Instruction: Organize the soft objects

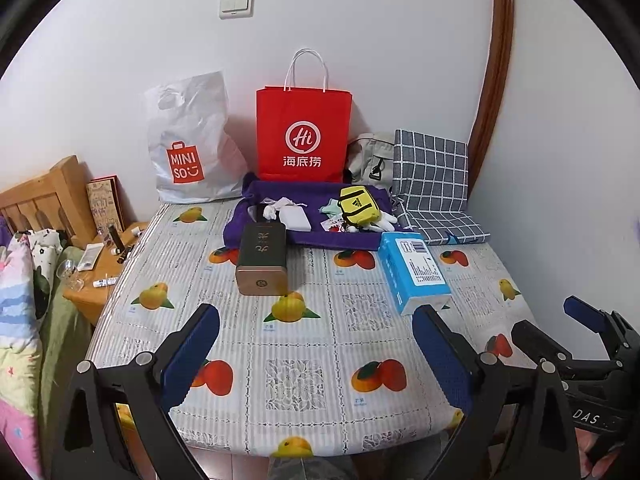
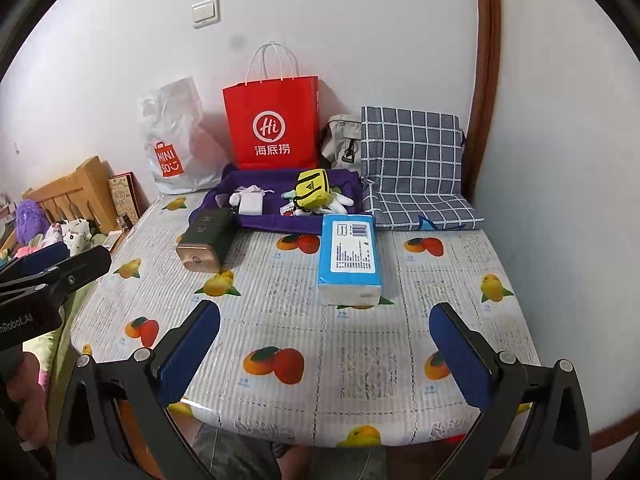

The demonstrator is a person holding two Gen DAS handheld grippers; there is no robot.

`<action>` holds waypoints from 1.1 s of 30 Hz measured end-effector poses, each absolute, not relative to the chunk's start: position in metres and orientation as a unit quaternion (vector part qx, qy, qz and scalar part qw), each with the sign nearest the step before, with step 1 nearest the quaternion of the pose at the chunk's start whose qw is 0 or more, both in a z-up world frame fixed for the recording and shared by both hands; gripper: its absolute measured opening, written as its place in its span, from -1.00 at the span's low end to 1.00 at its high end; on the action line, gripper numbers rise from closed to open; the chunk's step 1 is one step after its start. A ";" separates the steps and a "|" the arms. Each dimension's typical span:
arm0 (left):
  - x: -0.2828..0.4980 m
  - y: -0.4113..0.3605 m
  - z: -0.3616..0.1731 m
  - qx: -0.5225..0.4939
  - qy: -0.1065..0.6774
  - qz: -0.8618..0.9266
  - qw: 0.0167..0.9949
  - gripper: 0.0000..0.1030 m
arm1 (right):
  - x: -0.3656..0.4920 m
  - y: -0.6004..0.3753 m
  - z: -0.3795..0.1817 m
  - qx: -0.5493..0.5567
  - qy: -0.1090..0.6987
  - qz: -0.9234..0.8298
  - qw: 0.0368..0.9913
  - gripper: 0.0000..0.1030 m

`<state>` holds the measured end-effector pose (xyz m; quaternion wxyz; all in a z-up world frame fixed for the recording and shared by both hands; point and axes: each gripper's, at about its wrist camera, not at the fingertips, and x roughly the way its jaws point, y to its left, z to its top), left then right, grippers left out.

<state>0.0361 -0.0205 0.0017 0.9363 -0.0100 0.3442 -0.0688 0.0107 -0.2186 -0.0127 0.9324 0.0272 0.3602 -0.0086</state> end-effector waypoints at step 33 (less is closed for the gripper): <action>0.031 -0.020 0.000 -0.006 0.348 -0.067 0.935 0.90 | -0.002 -0.219 -0.006 0.025 0.349 -0.012 0.937 1.00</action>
